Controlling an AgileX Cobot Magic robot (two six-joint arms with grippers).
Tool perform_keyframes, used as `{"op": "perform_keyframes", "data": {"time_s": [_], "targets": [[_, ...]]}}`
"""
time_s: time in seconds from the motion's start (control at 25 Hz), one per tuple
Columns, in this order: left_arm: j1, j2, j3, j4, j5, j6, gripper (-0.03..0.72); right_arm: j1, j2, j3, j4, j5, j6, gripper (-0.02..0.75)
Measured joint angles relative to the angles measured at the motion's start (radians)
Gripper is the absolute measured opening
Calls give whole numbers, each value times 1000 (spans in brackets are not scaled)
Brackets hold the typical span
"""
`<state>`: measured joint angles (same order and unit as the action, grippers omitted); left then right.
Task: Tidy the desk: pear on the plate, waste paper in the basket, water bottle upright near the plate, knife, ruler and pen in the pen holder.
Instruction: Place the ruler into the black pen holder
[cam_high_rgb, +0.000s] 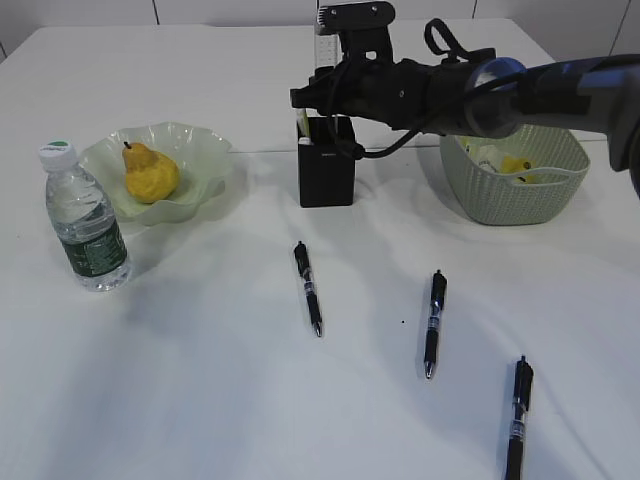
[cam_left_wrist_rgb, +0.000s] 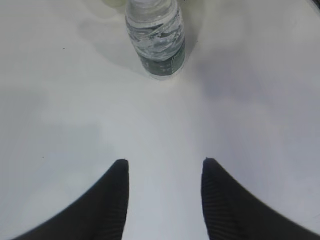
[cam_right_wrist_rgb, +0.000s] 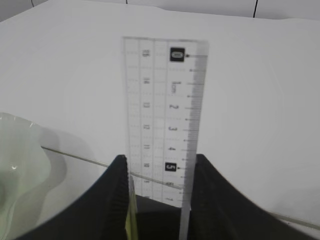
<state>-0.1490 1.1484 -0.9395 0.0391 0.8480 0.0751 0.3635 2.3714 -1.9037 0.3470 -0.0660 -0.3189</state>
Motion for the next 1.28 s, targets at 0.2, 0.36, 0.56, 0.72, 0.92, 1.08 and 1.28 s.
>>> {"op": "perform_keyframes", "data": {"time_s": [0.2,0.36,0.56,0.72,0.92,1.08,1.28], "targets": [[0,0,0,0,0,0,330,0,0,0,34,20,6,317],[0,0,0,0,0,0,330,0,0,0,51,32,7,318],[0,0,0,0,0,0,330,0,0,-7,53,48,7,318],[0,0,0,0,0,0,330,0,0,-42,55,111,7,319],[0,0,0,0,5,0,330,0,0,-81,55,170,7,345],[0,0,0,0,5,0,330,-11,0,-82,55,195,7,394],[0,0,0,0,7,0,330,-25,0,-82,55,214,7,405]]}}
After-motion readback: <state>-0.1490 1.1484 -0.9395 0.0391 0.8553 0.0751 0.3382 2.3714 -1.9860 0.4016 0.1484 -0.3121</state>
